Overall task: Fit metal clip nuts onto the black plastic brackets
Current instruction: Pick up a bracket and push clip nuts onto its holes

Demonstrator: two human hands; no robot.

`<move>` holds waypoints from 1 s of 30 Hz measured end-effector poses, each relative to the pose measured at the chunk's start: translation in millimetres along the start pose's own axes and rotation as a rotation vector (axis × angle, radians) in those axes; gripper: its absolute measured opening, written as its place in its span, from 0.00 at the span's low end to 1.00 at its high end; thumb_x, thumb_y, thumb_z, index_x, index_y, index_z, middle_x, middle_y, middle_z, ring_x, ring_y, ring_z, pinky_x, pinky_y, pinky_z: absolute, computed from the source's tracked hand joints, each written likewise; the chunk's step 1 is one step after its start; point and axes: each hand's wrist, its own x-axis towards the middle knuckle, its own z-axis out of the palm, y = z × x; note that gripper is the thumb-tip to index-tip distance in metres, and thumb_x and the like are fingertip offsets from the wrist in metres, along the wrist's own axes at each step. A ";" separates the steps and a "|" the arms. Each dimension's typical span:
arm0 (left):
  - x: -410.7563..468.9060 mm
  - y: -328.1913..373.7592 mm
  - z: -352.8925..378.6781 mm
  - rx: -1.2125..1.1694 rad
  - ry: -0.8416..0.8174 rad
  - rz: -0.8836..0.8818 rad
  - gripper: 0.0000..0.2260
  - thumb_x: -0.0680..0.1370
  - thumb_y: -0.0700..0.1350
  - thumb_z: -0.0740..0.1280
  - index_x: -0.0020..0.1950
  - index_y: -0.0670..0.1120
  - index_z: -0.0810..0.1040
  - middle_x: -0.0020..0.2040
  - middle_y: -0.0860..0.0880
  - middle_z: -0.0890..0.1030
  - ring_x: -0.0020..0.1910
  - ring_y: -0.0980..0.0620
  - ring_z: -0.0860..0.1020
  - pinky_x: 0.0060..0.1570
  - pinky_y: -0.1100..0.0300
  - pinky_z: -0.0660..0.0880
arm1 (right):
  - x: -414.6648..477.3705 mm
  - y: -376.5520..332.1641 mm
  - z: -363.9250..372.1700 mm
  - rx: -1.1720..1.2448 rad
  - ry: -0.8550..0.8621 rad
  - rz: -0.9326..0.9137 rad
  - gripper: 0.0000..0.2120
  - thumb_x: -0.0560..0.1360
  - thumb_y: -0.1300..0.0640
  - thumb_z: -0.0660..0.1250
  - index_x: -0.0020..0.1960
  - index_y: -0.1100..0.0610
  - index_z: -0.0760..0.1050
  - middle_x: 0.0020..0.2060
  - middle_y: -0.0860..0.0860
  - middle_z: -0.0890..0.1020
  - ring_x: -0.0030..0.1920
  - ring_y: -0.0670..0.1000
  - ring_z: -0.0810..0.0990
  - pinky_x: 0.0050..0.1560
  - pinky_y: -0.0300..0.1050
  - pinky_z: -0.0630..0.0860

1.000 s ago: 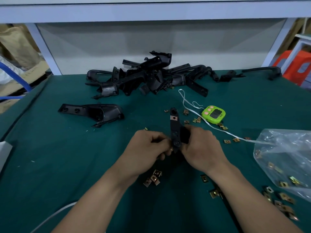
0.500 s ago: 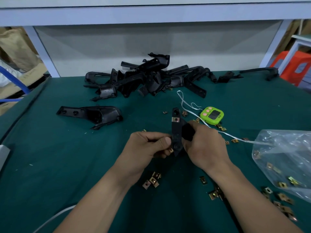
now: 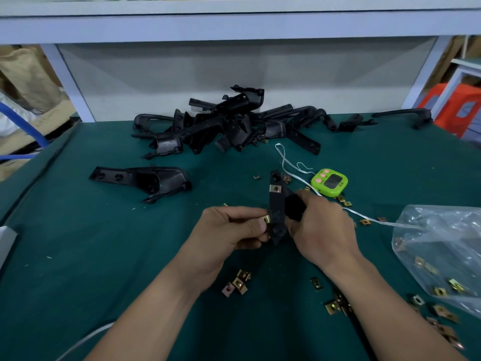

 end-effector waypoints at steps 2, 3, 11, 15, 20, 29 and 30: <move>-0.2 0.0 0.4 0.019 -0.007 0.004 0.06 0.77 0.35 0.71 0.50 0.41 0.87 0.41 0.42 0.86 0.36 0.53 0.83 0.38 0.64 0.79 | -0.1 0.4 -0.5 -0.001 -0.001 -0.012 0.12 0.70 0.47 0.73 0.50 0.43 0.73 0.38 0.46 0.81 0.43 0.60 0.80 0.37 0.47 0.66; -0.5 0.2 0.6 0.035 -0.015 0.007 0.05 0.78 0.37 0.71 0.48 0.42 0.88 0.40 0.43 0.86 0.36 0.53 0.83 0.37 0.64 0.79 | 0.1 0.6 -0.8 -0.005 -0.001 -0.017 0.12 0.70 0.47 0.73 0.50 0.43 0.73 0.37 0.46 0.81 0.43 0.60 0.80 0.37 0.47 0.66; -0.7 -2.6 6.3 0.140 0.061 0.021 0.15 0.80 0.47 0.70 0.34 0.47 0.85 0.34 0.44 0.84 0.29 0.52 0.79 0.29 0.64 0.74 | -0.7 1.8 -0.3 -0.024 0.028 -0.026 0.13 0.70 0.47 0.73 0.52 0.42 0.75 0.32 0.42 0.72 0.41 0.58 0.80 0.36 0.46 0.65; 1.2 -5.4 8.9 0.130 0.118 0.032 0.14 0.79 0.47 0.71 0.35 0.47 0.86 0.34 0.43 0.84 0.30 0.52 0.80 0.30 0.64 0.74 | 0.3 2.5 0.1 -0.020 0.044 -0.015 0.13 0.69 0.47 0.74 0.51 0.43 0.75 0.30 0.41 0.70 0.40 0.58 0.80 0.36 0.45 0.65; 2.2 -8.7 11.5 0.101 0.145 0.048 0.13 0.79 0.47 0.71 0.37 0.43 0.86 0.36 0.40 0.85 0.30 0.50 0.81 0.30 0.64 0.75 | -0.1 1.8 1.7 -0.028 0.057 -0.025 0.14 0.68 0.46 0.74 0.52 0.43 0.76 0.31 0.43 0.72 0.41 0.58 0.81 0.35 0.45 0.63; 2.4 -11.7 16.1 0.033 0.220 0.068 0.12 0.79 0.46 0.71 0.41 0.39 0.85 0.35 0.42 0.85 0.30 0.50 0.82 0.29 0.64 0.75 | 0.8 1.6 2.1 0.005 0.061 0.022 0.14 0.69 0.45 0.74 0.52 0.42 0.76 0.32 0.43 0.77 0.39 0.57 0.80 0.32 0.43 0.62; 2.5 -11.9 16.0 0.030 0.218 0.064 0.12 0.79 0.46 0.71 0.41 0.39 0.85 0.35 0.42 0.85 0.30 0.50 0.82 0.30 0.65 0.75 | 0.8 1.5 1.9 -0.001 0.056 0.027 0.13 0.69 0.45 0.74 0.52 0.42 0.76 0.30 0.42 0.74 0.38 0.57 0.79 0.30 0.41 0.60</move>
